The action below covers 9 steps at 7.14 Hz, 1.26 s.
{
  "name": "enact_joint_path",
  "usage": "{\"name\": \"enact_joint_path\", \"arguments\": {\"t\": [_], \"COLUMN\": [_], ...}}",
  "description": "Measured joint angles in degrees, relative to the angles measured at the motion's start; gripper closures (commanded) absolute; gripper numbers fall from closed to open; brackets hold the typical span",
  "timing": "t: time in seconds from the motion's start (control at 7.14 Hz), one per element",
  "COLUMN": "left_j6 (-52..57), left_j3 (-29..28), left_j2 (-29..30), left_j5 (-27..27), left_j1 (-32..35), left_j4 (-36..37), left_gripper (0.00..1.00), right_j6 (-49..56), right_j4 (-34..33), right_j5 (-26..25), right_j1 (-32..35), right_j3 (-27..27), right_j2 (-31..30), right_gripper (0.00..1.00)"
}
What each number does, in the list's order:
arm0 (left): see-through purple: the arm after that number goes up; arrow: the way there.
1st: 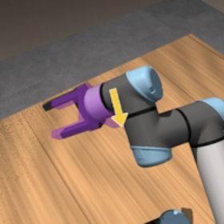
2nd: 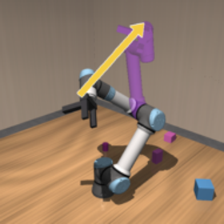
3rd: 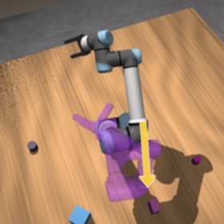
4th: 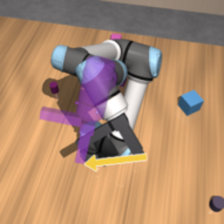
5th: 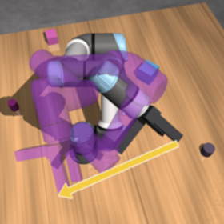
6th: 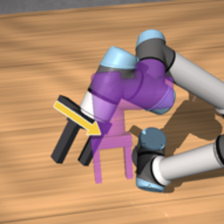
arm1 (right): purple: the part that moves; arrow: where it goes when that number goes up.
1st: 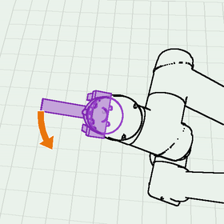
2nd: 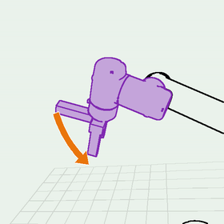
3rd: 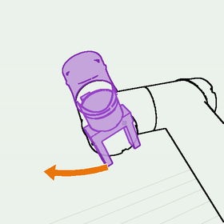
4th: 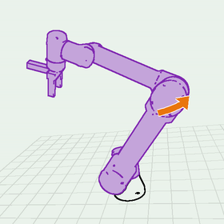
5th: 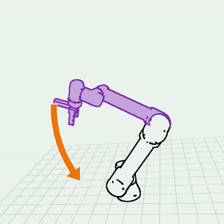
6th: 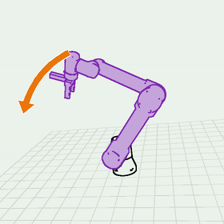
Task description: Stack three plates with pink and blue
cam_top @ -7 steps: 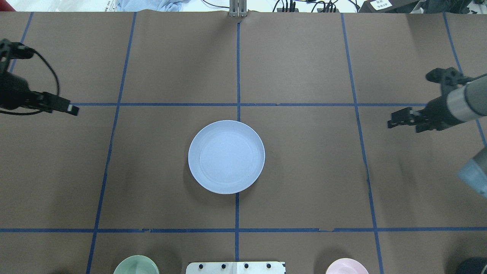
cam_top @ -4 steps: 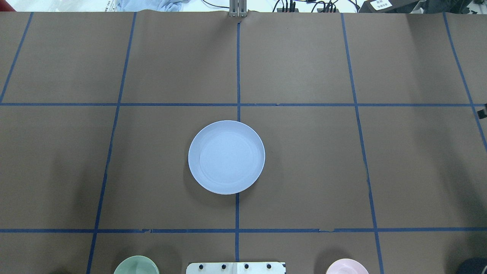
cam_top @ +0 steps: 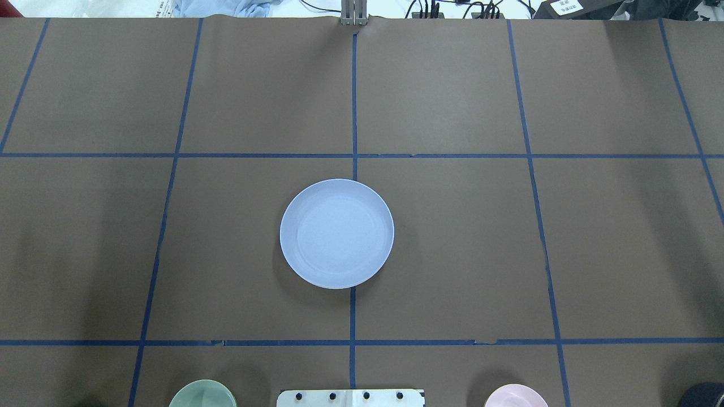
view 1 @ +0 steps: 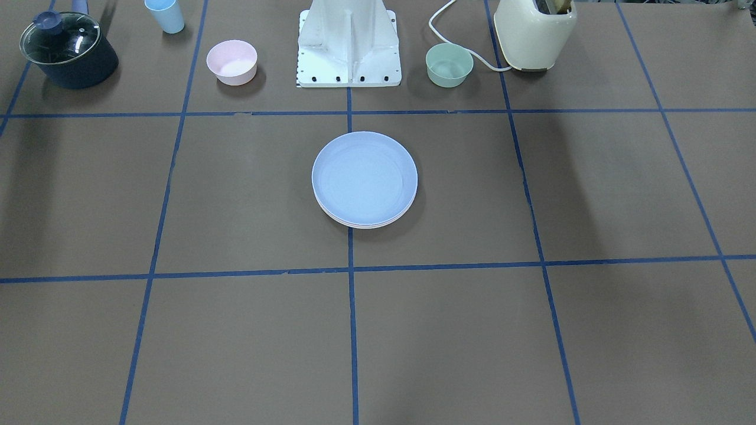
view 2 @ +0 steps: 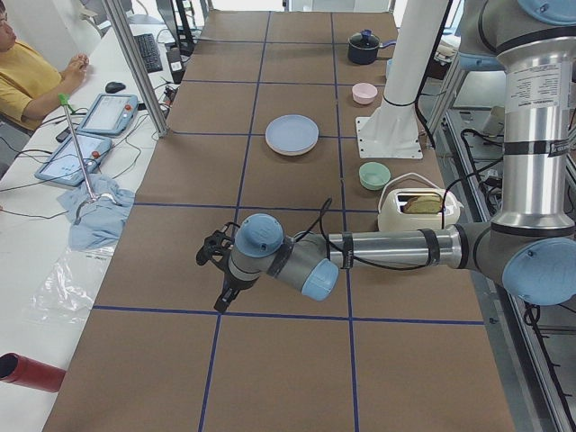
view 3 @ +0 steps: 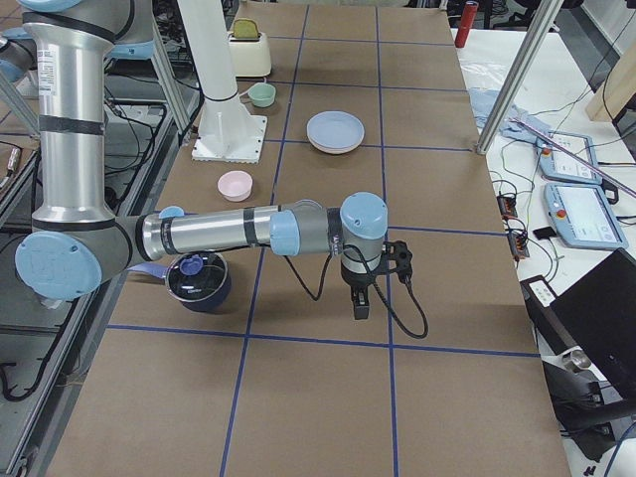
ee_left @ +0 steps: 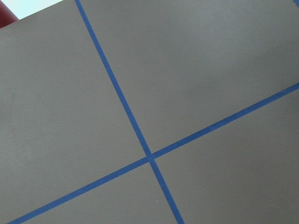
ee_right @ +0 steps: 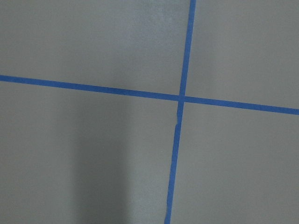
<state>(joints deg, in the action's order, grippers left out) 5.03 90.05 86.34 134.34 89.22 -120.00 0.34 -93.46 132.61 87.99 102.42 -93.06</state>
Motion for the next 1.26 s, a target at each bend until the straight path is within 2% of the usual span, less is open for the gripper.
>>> {"name": "enact_joint_path", "arguments": {"t": [0.28,1.26], "left_j6": [0.1,-0.3], "left_j3": [0.4,3.7], "left_j2": [1.9,1.5], "left_j5": [0.2,1.2], "left_j1": [0.3,0.4], "left_j4": [4.1,4.8], "left_gripper": [0.0,0.0], "right_j6": [-0.1,-0.2], "right_j4": [-0.3,0.1], "right_j5": [-0.3,0.2], "right_j1": [0.1,-0.1], "right_j3": [0.1,-0.9], "right_j2": [0.1,1.0], "right_gripper": [0.0,0.0]}}
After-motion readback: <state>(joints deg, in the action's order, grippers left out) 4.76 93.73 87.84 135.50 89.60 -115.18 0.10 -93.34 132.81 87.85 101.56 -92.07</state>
